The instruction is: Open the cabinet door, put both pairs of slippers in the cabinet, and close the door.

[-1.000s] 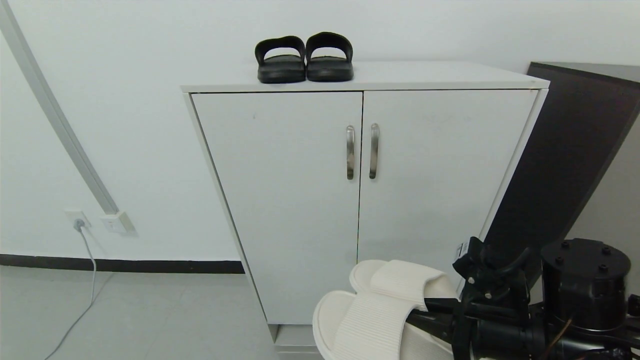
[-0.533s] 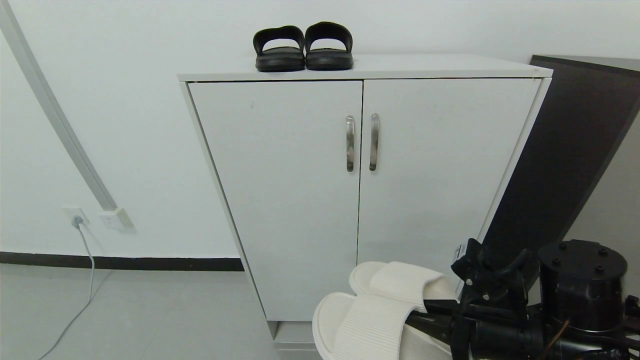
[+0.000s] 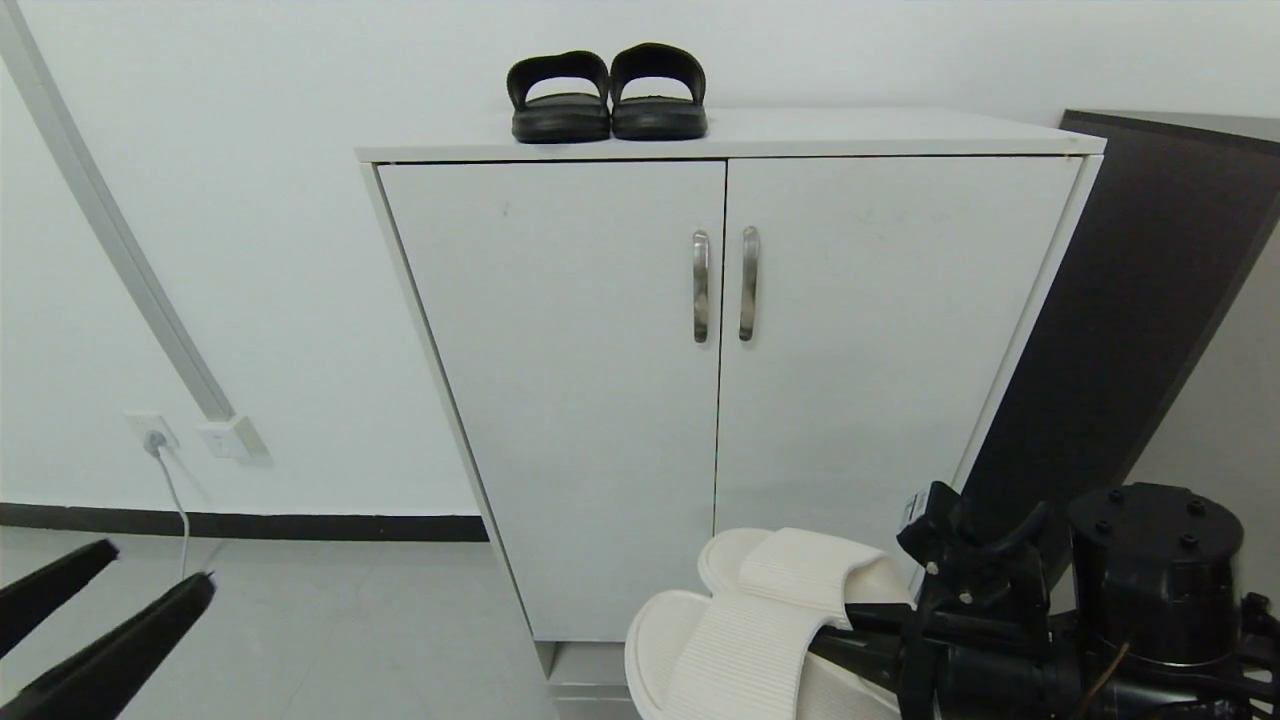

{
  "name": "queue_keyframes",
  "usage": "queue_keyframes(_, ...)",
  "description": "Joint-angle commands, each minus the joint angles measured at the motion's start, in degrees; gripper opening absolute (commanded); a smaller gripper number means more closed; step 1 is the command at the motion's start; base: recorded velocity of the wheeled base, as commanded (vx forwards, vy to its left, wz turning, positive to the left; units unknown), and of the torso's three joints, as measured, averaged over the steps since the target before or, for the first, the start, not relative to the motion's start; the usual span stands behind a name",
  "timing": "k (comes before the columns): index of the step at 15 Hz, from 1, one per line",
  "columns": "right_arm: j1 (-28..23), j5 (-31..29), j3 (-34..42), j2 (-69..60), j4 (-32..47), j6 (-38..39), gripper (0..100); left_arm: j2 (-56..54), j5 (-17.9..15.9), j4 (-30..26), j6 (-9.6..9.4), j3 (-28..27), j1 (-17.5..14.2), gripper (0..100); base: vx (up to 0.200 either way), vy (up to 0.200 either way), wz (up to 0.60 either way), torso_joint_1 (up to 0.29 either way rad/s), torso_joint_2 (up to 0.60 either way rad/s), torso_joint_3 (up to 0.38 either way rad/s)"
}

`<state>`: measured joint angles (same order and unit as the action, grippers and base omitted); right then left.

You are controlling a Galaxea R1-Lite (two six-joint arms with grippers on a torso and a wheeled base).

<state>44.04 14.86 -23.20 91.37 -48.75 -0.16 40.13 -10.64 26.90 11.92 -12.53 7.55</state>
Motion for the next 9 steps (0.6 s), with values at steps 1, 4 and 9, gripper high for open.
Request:
queue_keyframes(1,-0.01,0.08,0.0,0.39,-0.03,-0.02,0,15.94,-0.87,9.39,-0.06,-0.3,3.09,100,0.0,0.0,0.0,0.0,0.0,0.0)
queue_keyframes(4,-0.01,-0.01,-0.27,1.27,-1.26,-0.02,0,24.47,0.45,12.65,-0.41,-6.36,11.97,100,0.0,0.0,0.0,0.0,0.0,0.0)
queue_keyframes(9,-0.28,-0.01,0.26,1.36,-1.96,0.07,0,34.05,4.49,12.73,-0.15,-18.23,22.07,100,0.0,0.0,0.0,0.0,0.0,0.0)
